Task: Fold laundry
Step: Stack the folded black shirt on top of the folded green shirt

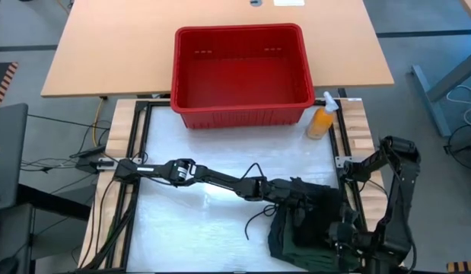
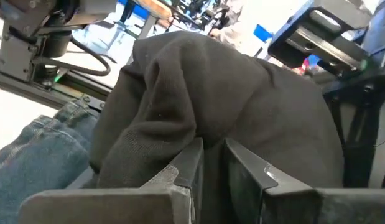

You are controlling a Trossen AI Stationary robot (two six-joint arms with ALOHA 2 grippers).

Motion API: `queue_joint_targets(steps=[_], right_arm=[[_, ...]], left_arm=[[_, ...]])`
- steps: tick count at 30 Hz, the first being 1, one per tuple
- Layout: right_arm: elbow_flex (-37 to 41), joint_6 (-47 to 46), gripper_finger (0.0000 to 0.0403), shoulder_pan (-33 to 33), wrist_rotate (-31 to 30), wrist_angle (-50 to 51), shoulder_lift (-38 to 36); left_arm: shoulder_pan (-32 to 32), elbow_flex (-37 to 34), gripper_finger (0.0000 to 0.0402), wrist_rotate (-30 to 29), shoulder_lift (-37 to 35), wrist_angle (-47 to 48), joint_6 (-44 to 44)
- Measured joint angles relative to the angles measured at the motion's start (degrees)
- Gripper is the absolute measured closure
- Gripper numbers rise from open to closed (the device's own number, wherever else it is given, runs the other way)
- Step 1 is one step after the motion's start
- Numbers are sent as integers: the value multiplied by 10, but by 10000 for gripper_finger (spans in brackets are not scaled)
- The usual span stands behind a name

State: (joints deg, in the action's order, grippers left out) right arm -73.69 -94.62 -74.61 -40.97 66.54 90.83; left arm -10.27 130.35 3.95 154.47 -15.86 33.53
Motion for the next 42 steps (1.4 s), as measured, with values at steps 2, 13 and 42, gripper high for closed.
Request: queue_joint_targets(steps=[2, 13, 42], right_arm=[[0, 0, 343, 1, 2, -6, 16], [0, 8, 345, 1, 6, 7, 30], [-67, 109, 386, 16, -22, 108, -41]], left_arm=[[-1, 0, 348, -1, 0, 2, -24], [30, -3, 348, 69, -31, 42, -19], [-11, -3, 398, 163, -157, 165, -149]])
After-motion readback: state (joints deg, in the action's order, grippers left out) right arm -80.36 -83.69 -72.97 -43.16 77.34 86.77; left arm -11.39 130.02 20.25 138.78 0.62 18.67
